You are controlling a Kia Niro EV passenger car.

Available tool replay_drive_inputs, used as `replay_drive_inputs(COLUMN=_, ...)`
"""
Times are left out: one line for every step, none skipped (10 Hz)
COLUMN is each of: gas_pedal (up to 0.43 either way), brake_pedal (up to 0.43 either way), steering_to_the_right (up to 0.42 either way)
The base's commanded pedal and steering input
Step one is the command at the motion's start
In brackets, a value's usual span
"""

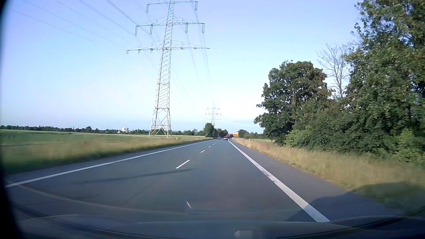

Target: Follow the waypoints while adhering to traffic rules and regulations

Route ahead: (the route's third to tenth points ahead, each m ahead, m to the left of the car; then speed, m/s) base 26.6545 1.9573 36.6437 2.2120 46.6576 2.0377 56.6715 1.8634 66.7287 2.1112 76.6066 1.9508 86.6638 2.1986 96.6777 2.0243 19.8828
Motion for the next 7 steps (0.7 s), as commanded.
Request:
replay_drive_inputs(gas_pedal=0.02, brake_pedal=0.018, steering_to_the_right=0.0)
replay_drive_inputs(gas_pedal=0.02, brake_pedal=0.024, steering_to_the_right=0.0)
replay_drive_inputs(gas_pedal=0.028, brake_pedal=0.024, steering_to_the_right=0.0)
replay_drive_inputs(gas_pedal=0.028, brake_pedal=0.024, steering_to_the_right=0.0)
replay_drive_inputs(gas_pedal=0.039, brake_pedal=0.024, steering_to_the_right=0.0)
replay_drive_inputs(gas_pedal=0.039, brake_pedal=0.018, steering_to_the_right=0.0)
replay_drive_inputs(gas_pedal=0.039, brake_pedal=0.018, steering_to_the_right=0.0)
